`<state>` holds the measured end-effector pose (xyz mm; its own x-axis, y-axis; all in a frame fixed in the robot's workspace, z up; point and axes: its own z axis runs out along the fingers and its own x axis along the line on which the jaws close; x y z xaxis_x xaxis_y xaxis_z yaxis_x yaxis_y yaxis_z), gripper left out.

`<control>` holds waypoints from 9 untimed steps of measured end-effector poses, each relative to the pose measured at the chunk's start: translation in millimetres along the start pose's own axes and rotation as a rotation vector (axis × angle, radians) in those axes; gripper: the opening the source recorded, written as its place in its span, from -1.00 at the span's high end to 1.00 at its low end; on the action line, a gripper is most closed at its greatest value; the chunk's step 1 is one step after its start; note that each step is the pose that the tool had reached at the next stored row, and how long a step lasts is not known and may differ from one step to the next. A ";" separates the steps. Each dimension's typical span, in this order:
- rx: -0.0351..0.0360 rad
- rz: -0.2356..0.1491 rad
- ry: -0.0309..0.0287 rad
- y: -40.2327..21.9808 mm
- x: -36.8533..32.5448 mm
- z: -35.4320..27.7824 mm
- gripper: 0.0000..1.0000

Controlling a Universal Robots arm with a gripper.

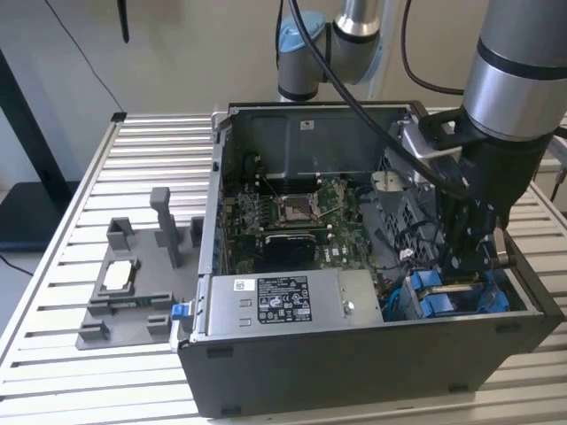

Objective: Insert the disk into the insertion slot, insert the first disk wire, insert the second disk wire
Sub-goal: 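Insert the second disk wire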

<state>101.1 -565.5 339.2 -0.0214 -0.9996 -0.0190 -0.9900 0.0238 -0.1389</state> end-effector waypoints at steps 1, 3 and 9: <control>0.0011 0.000 -0.0005 0.0 0.2 0.1 0.69; 0.0033 0.000 -0.0023 0.1 0.3 0.5 0.69; 0.0039 0.003 -0.0093 0.2 0.5 1.6 0.69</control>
<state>101.2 -565.9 337.6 -0.0229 -0.9993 -0.0287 -0.9894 0.0267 -0.1427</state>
